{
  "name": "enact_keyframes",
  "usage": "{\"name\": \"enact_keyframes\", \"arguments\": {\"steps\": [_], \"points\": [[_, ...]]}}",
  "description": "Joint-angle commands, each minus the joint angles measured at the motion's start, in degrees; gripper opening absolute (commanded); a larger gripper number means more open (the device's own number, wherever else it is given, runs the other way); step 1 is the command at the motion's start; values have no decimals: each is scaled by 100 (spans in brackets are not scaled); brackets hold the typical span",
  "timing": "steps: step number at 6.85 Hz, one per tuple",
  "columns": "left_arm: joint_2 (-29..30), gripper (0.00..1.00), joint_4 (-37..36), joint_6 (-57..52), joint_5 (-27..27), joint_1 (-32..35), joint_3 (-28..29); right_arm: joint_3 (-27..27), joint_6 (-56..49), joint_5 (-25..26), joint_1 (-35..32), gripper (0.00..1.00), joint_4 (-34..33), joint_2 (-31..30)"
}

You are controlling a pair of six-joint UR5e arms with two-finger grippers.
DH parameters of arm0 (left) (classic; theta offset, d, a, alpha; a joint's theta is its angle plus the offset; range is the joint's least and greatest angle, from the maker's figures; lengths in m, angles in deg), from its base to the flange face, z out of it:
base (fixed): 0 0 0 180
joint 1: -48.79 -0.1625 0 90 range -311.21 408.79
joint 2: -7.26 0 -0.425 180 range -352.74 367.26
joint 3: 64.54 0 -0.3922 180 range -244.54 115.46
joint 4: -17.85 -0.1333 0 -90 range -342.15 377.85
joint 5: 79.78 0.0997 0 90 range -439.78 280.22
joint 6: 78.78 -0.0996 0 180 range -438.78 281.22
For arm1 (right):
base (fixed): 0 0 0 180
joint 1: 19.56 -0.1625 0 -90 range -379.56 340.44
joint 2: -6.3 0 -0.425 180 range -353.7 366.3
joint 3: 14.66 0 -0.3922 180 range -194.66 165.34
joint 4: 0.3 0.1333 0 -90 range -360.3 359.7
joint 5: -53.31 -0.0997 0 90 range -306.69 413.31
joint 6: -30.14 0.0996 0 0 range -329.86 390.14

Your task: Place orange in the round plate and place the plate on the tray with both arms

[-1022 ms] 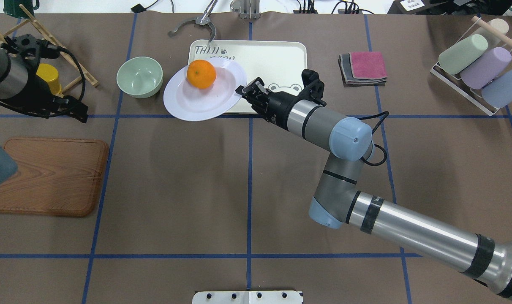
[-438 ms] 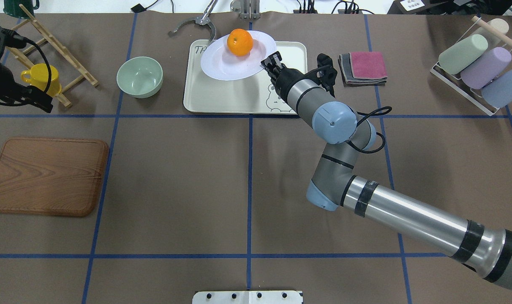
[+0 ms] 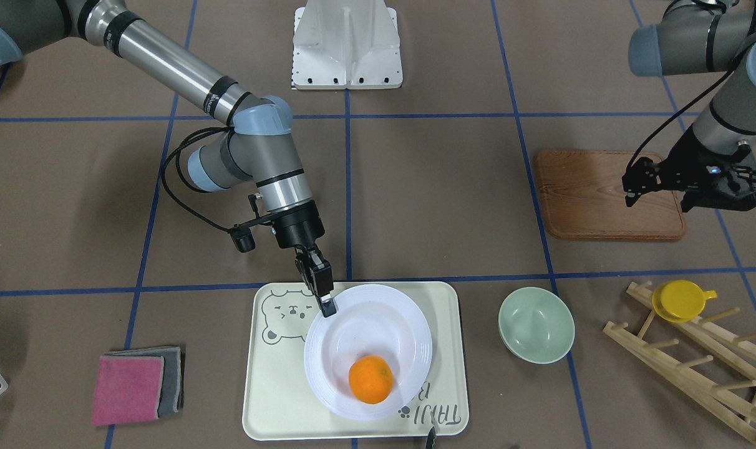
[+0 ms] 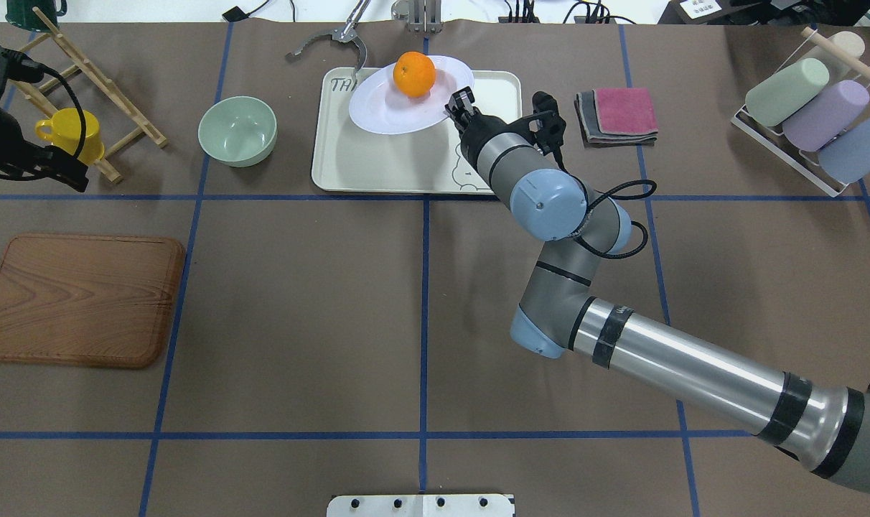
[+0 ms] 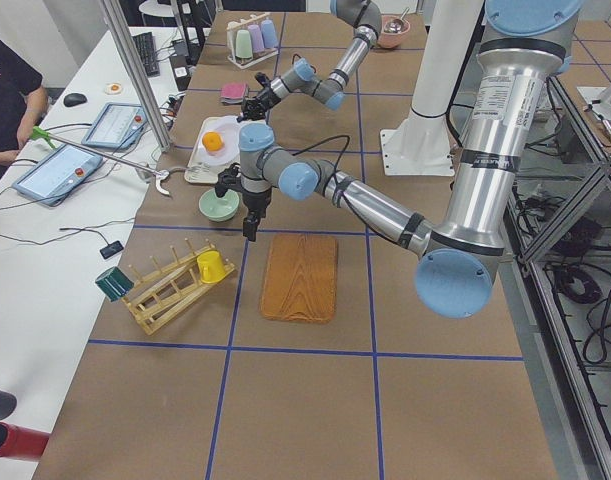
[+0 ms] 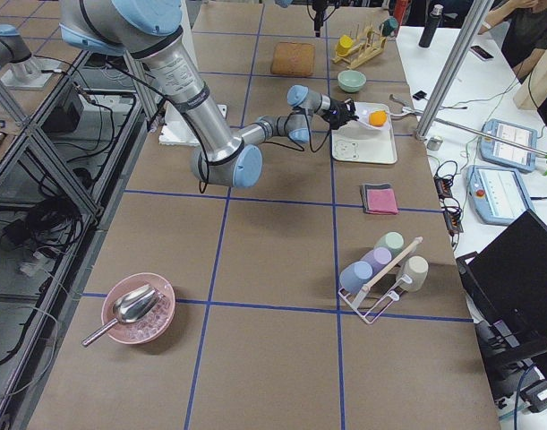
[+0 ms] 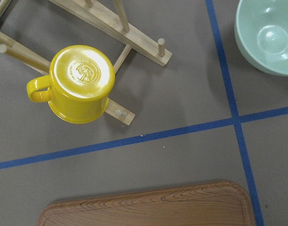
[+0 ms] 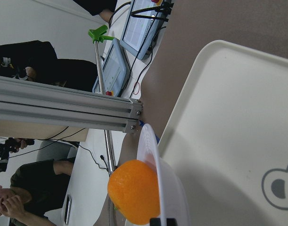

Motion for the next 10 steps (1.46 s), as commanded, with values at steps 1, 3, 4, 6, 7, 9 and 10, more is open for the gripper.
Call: {"name": "enact_keyframes", "arguments": {"steps": [1,3,4,6,7,9,10], "points": [[-1,97,0,-6,0,4,0,11,15,290,228,0,-39,-56],[-10,97,26,3,0,13,-8,63,15,291,246,6,-56,-65],[-10,97,26,3,-8,21,-8,63,-55,264,238,79,-82,-74],[-10,97,26,3,0,21,-8,-137,-1032,-538,-16,100,-511,-57],[-10,97,26,3,0,21,-8,-609,-1596,-1267,-217,100,-1096,-248],[-10,97,26,-6,0,21,-8,-1959,-4091,-2455,-412,100,-3182,-634],[-10,97,26,-6,0,21,0,-2645,-5438,-3104,-709,100,-4134,-863]]}}
